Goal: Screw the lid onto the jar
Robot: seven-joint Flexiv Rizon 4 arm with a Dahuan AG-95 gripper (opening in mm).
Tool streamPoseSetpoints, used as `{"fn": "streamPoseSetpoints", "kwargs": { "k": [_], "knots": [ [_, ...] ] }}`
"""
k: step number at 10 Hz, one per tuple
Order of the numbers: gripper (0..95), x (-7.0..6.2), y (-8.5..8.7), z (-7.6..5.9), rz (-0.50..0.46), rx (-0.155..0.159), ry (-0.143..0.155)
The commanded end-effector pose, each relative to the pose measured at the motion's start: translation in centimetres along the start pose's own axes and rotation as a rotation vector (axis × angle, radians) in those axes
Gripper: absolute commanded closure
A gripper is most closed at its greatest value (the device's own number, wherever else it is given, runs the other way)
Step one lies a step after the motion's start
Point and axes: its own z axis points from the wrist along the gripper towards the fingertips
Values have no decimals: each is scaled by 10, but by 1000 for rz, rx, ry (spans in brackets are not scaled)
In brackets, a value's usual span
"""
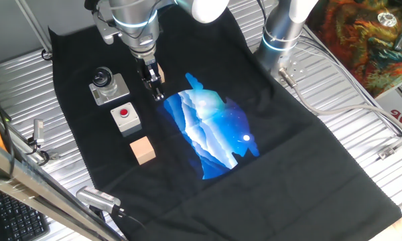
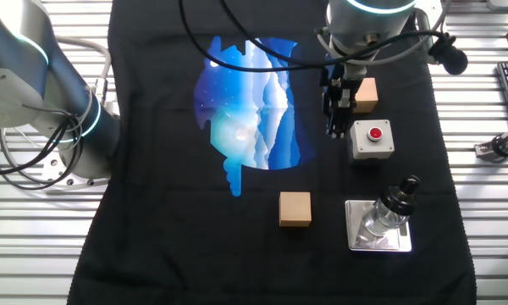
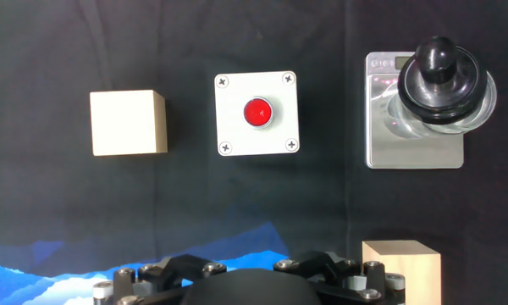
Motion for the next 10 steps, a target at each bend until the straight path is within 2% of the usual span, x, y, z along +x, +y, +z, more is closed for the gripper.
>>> {"fn": "streamPoseSetpoints", "kwargs": {
  "k": [1,2,4,10],
  "knots": [
    [950,0,0,0,10,107,-60],
    [950,0,0,0,17,81,-59],
    [950,0,0,0,16,89,-56],
    [950,0,0,0,23,87,-58]
  ]
}}
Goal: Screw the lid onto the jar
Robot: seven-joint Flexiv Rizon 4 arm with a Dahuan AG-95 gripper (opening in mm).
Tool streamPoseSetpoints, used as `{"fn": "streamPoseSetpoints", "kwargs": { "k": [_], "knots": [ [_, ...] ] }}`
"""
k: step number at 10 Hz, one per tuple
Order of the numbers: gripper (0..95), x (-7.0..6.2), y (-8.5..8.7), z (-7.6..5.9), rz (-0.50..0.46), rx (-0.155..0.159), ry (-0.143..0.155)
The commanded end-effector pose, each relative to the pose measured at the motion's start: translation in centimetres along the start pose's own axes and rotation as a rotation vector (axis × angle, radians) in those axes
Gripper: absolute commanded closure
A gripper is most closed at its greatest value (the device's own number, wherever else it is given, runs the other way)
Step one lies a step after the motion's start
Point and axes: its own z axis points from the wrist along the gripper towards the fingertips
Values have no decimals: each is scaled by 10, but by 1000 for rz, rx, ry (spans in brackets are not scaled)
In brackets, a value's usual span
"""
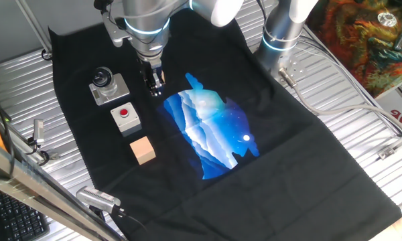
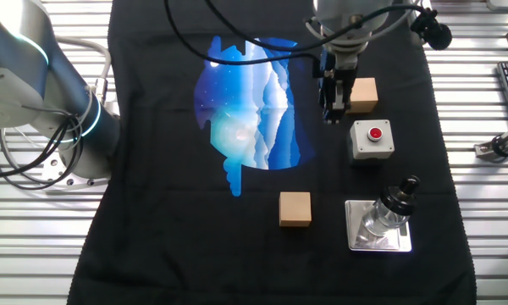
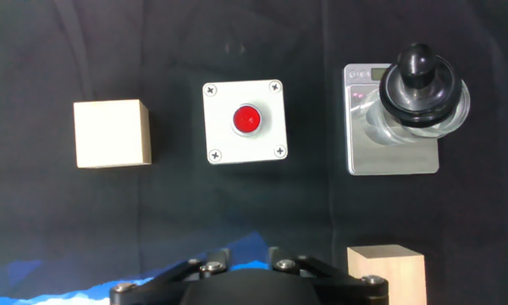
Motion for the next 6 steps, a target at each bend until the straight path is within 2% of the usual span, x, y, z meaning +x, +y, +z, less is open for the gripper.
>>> {"fn": "streamPoseSetpoints", "kwargs": {
  "k": [1,6],
  "knots": [
    [950,2,0,-1,2,0,-4],
    [950,2,0,-4,-6,-5,-9]
  ]
}}
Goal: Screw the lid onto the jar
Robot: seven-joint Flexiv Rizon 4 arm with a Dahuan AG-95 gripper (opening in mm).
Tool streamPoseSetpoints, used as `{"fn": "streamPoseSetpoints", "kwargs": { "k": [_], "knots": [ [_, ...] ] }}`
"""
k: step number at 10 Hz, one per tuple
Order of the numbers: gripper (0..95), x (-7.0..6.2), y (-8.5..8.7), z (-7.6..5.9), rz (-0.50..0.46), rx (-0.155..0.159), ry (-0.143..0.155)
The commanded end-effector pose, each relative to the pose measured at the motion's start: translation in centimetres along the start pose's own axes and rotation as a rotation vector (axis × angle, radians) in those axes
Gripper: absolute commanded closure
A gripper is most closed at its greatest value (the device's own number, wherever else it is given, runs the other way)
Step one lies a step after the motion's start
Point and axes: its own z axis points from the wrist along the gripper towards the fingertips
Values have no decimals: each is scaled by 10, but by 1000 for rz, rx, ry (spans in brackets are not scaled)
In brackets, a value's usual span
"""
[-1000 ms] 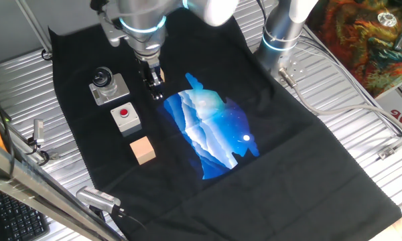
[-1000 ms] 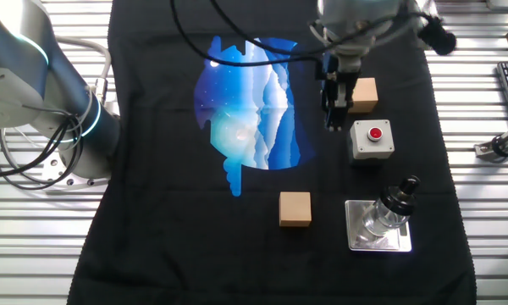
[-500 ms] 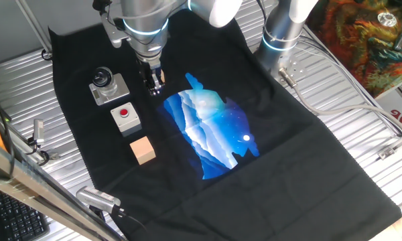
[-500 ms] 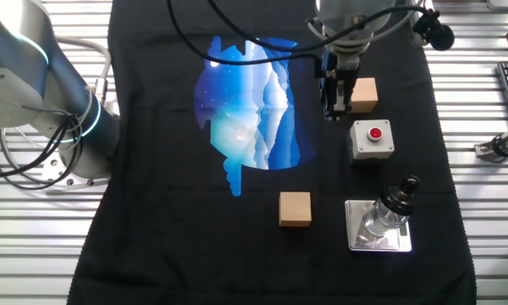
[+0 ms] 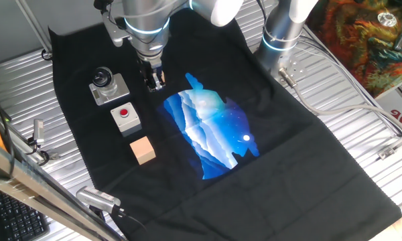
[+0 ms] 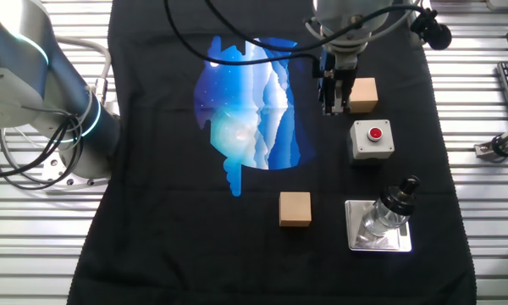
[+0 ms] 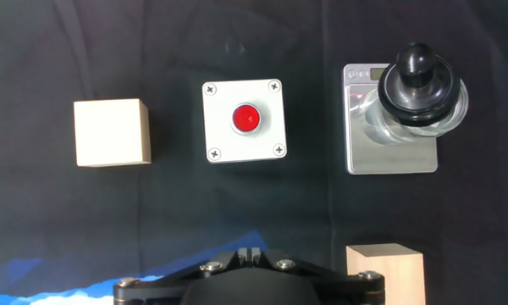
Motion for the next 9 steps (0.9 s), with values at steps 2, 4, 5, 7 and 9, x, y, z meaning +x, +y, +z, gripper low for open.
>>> {"fn": "streamPoseSetpoints", "kwargs": {
  "k": [2,4,5,7,9],
  "knots": [
    [950,4,1,-7,4,-12,8],
    [950,5,1,-7,4,-22,-1],
    [950,5,1,-7,-2,-21,1],
    [950,5,1,-7,-22,-20,12],
    [950,5,1,-7,-35,-24,20]
  ]
}}
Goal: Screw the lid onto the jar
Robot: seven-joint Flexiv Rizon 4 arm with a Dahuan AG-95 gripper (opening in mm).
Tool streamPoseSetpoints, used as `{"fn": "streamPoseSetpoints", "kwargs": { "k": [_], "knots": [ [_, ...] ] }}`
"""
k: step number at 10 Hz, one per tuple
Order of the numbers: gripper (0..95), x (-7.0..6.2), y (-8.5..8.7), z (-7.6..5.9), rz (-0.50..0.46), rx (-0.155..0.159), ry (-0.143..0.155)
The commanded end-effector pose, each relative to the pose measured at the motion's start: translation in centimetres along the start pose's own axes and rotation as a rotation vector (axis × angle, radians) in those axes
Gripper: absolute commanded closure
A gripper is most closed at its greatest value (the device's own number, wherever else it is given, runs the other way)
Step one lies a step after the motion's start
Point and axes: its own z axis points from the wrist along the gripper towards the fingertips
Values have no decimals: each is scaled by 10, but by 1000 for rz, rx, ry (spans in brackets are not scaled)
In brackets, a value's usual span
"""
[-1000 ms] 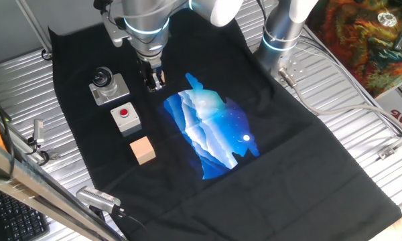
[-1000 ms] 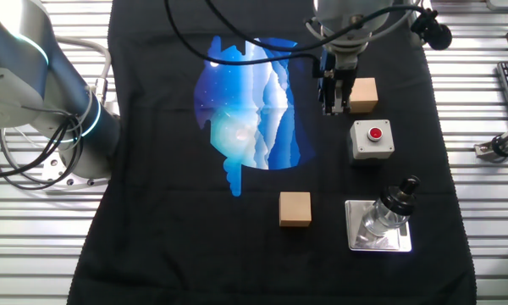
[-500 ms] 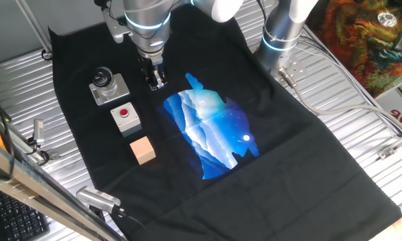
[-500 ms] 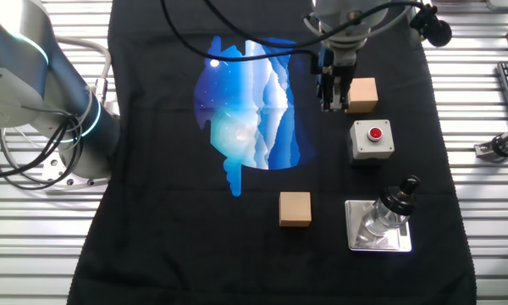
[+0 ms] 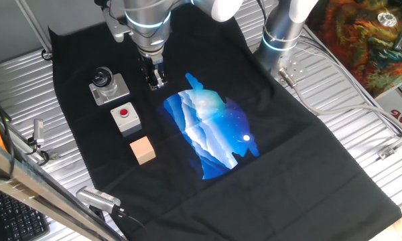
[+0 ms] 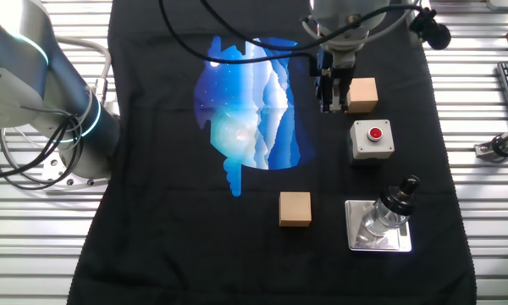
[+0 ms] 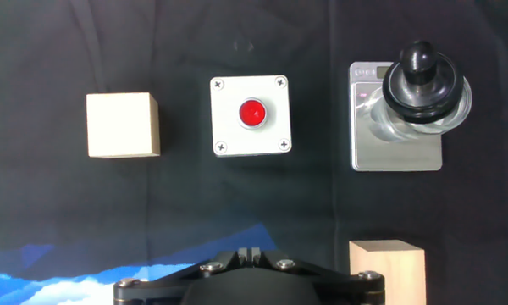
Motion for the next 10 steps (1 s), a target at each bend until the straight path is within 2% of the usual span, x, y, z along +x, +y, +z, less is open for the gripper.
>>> {"fn": "streamPoseSetpoints", "kwargs": {
  "k": [1,3,4,5,6,7,9,10],
  "knots": [
    [950,0,-1,2,-6,-10,-9],
    [950,-1,-1,2,-12,-14,-13],
    [950,-9,-2,3,-17,-13,-2],
    [950,-35,-6,4,-26,-14,19],
    [950,-47,-8,3,-34,-14,24],
    [950,-77,-16,6,-62,-13,28],
    [950,-104,-26,15,-85,-24,27],
    [950,-108,-28,17,-89,-25,27]
  ]
}}
